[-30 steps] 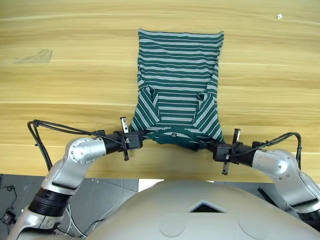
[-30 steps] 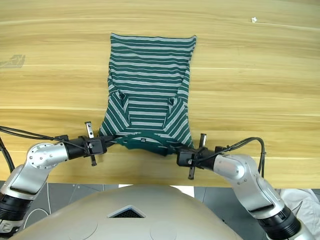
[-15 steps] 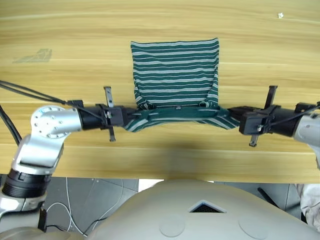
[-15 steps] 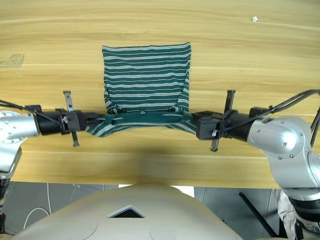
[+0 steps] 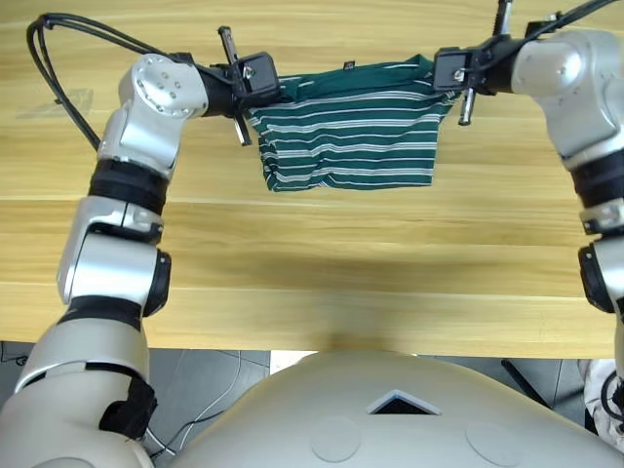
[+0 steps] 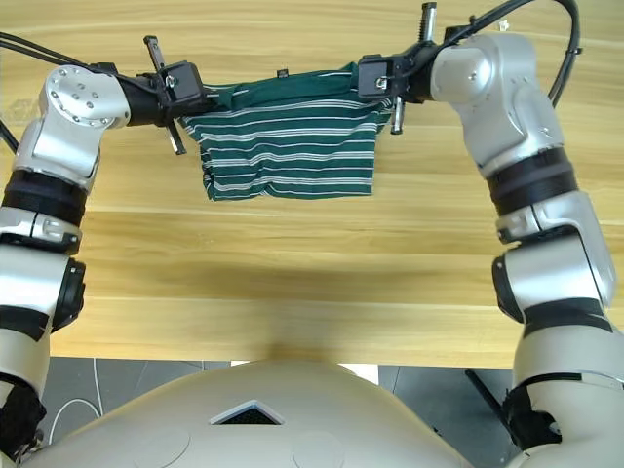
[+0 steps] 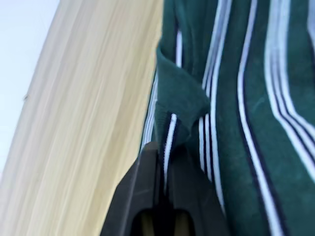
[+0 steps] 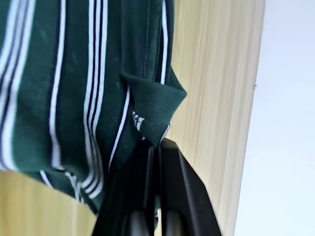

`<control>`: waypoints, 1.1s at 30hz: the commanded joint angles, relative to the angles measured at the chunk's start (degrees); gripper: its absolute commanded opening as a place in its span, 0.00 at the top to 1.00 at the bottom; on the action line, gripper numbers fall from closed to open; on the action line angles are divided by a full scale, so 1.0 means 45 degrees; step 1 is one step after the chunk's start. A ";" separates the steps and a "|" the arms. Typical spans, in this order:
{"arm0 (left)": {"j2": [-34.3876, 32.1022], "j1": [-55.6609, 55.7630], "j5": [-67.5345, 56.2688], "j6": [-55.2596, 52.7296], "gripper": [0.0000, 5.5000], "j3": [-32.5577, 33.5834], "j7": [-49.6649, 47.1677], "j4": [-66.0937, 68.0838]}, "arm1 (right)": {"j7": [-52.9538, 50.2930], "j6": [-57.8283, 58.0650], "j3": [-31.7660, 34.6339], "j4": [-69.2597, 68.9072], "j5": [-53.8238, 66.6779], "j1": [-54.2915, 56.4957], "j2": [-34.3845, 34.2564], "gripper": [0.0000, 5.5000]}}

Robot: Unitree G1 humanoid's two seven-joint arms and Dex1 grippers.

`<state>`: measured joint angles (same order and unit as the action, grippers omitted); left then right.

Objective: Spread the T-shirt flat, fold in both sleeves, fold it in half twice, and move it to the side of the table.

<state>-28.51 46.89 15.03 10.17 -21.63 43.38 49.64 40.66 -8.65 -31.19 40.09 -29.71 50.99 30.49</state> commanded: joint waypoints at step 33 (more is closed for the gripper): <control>0.0435 -0.2727 0.0045 0.3066 0.90 0.1280 -0.4183 -0.1697 | -0.1007 0.1027 0.4257 -0.5191 0.5176 -0.5411 -0.1211 0.75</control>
<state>-24.79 43.36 18.80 25.99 -15.99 18.17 53.12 34.19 -9.39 -9.78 26.00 -5.84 34.14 23.78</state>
